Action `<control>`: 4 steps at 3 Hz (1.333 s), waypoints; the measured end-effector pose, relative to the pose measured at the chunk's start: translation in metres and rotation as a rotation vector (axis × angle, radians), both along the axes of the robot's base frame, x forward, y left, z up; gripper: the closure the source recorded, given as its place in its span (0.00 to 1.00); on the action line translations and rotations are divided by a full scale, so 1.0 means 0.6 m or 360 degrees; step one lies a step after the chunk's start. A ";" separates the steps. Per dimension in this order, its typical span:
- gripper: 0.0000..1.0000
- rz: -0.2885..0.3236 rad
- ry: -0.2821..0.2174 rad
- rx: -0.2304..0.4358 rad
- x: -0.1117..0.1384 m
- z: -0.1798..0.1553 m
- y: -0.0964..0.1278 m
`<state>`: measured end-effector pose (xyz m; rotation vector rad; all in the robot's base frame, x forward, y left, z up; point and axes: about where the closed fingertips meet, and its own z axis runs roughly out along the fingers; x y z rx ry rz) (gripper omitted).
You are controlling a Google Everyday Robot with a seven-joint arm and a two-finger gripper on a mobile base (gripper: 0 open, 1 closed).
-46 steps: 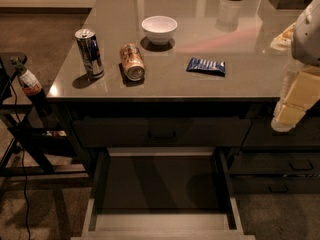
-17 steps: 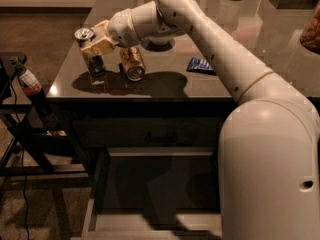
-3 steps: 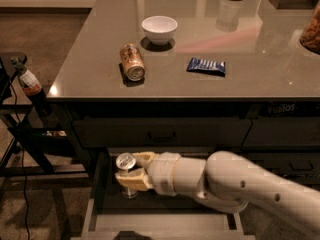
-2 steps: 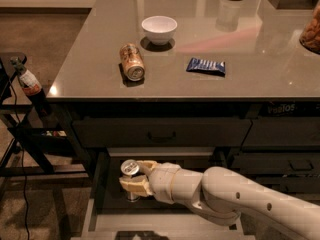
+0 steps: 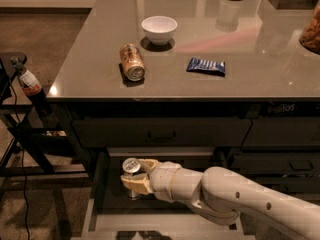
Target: Place redbull can into middle drawer
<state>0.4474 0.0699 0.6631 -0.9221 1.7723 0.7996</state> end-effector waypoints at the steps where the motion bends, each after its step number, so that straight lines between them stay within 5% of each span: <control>1: 1.00 -0.0066 0.0004 0.0039 0.000 -0.029 0.001; 4: 1.00 -0.0336 -0.0058 0.0083 0.037 -0.146 -0.023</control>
Offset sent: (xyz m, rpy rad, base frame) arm 0.0173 -0.0123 -0.0945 0.0951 -0.0463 -0.2286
